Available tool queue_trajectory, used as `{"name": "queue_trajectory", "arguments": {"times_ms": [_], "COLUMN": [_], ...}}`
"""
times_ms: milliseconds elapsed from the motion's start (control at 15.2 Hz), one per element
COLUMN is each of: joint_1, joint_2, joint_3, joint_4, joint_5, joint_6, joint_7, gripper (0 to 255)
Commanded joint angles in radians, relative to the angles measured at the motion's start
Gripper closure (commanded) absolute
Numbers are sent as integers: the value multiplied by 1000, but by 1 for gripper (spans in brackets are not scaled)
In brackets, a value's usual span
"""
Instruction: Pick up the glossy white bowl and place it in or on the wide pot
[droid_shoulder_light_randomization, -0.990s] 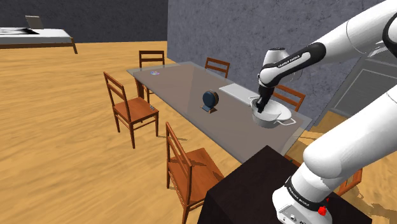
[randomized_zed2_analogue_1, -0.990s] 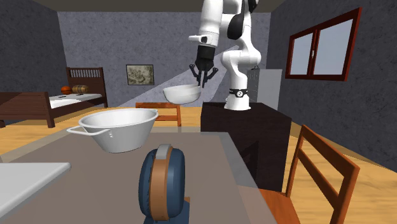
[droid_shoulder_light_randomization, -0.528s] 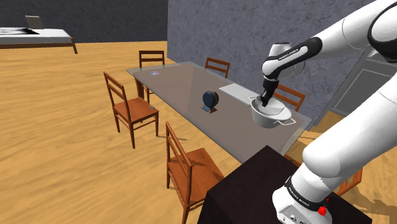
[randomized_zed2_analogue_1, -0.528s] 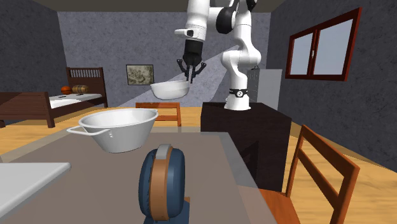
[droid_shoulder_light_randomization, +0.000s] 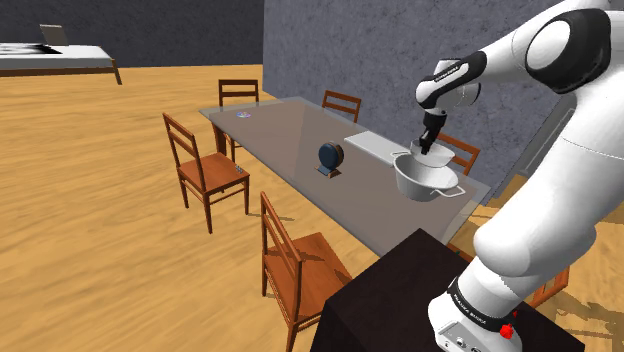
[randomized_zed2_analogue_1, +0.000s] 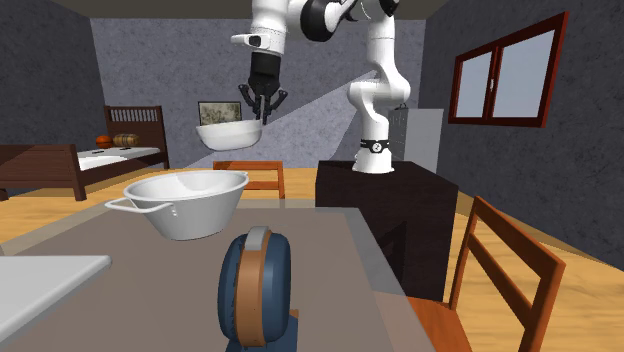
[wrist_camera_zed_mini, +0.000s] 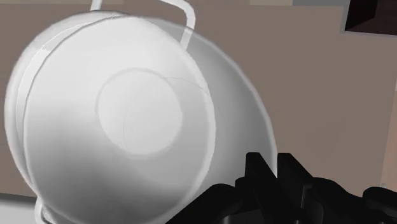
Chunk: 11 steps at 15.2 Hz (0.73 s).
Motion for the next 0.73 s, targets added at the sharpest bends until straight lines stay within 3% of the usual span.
{"name": "queue_trajectory", "arguments": {"times_ms": [0,462,660], "joint_1": [-21,-127,-130], "joint_2": [60,291,305], "joint_3": [-12,-21,-17], "joint_4": [76,414,393], "joint_5": [35,158,162], "joint_6": [-14,-122,-87], "joint_7": [-54,-216,-215], "gripper": [255,255,255]}}
